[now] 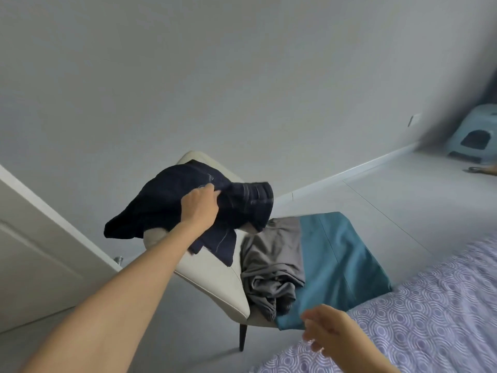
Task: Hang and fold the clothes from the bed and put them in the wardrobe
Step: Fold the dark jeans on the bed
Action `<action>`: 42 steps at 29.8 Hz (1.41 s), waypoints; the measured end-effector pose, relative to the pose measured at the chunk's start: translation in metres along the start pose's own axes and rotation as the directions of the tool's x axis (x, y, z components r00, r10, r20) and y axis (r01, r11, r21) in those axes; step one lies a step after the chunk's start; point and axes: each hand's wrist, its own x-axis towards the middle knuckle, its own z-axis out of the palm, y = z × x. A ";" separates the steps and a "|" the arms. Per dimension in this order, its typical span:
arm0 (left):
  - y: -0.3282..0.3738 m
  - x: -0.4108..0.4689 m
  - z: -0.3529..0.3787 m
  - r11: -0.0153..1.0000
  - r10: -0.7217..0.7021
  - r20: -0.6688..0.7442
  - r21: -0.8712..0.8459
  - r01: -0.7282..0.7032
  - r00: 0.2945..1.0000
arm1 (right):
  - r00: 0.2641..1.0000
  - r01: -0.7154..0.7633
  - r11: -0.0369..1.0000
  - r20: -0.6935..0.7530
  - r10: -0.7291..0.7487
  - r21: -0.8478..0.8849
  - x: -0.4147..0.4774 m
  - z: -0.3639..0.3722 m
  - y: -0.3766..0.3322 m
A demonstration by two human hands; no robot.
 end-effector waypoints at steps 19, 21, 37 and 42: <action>0.168 -0.188 -0.326 0.442 0.292 0.054 -0.893 -0.085 0.955 | 0.811 0.534 0.799 -0.435 -0.392 0.275 -0.255 -0.111 -0.107; 0.187 -0.214 -0.360 0.428 0.297 0.053 -0.900 -0.083 0.954 | 0.758 0.581 0.746 -0.549 -0.351 0.325 -0.319 -0.132 -0.097; 0.265 -0.381 -0.618 -0.160 0.377 -0.099 -0.986 -0.041 0.921 | 0.951 0.260 0.570 -0.104 -0.292 0.779 -0.516 -0.132 -0.063; 0.230 -0.368 -0.608 0.076 0.291 -0.110 -0.988 -0.137 0.950 | 0.828 0.554 0.416 -0.426 -0.365 0.721 -0.561 -0.169 -0.072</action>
